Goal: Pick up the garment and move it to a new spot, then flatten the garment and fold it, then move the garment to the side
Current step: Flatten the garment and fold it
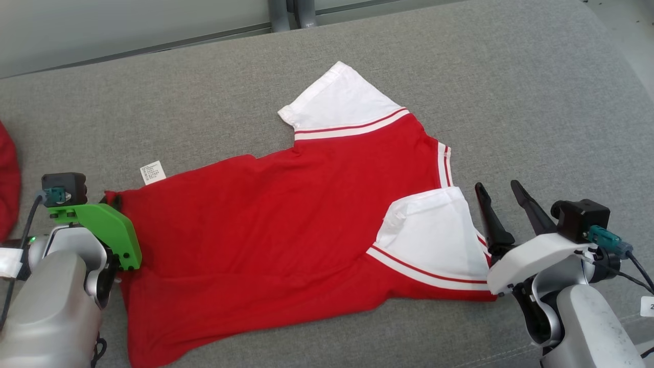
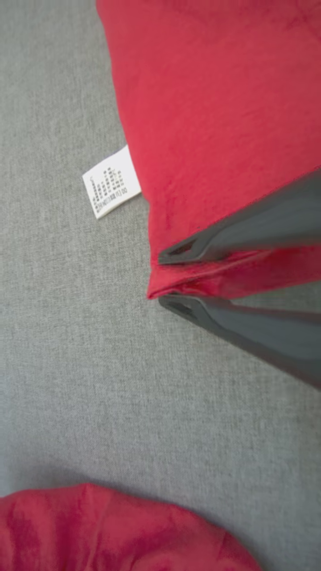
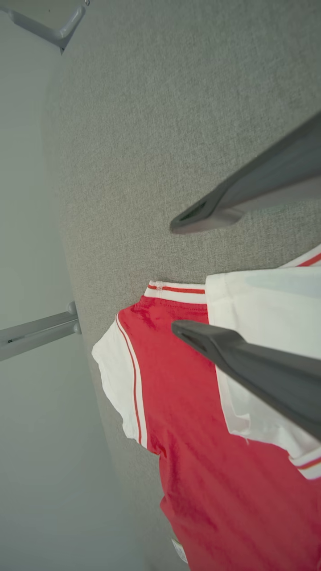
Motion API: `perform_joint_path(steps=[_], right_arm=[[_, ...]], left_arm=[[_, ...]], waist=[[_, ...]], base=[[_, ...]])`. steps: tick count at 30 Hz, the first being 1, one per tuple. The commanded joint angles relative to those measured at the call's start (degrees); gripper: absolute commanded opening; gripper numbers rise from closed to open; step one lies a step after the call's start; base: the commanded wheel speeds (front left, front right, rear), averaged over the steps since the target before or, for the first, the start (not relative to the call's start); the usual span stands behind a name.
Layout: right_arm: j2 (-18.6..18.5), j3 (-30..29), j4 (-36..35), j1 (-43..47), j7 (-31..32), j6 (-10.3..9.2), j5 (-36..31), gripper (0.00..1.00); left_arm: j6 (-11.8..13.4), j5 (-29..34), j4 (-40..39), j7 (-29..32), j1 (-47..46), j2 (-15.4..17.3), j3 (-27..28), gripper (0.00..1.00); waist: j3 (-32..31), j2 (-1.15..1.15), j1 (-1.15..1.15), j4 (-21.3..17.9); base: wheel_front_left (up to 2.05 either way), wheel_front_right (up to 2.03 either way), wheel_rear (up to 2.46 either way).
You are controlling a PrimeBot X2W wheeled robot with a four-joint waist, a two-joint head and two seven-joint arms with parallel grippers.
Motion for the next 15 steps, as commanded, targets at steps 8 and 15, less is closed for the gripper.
perform_joint_path(steps=[8, 15], right_arm=[[-2.67, 0.68, -0.47, -3.90, 1.86, -0.06, -1.11, 1.00], [-5.33, 1.88, 2.19, -13.07, 7.56, -0.06, -3.79, 1.00]], left_arm=[[-1.16, 0.76, 0.35, -5.80, -2.10, -1.29, -0.82, 0.00], [-1.64, 0.40, -3.11, -11.93, -1.27, -3.62, -1.02, 0.00]], waist=[[-0.89, 0.23, 0.00, 2.11], [-0.06, 0.23, 0.00, 6.67]], base=[[0.00, 0.00, 0.00], [0.00, 0.00, 0.00]])
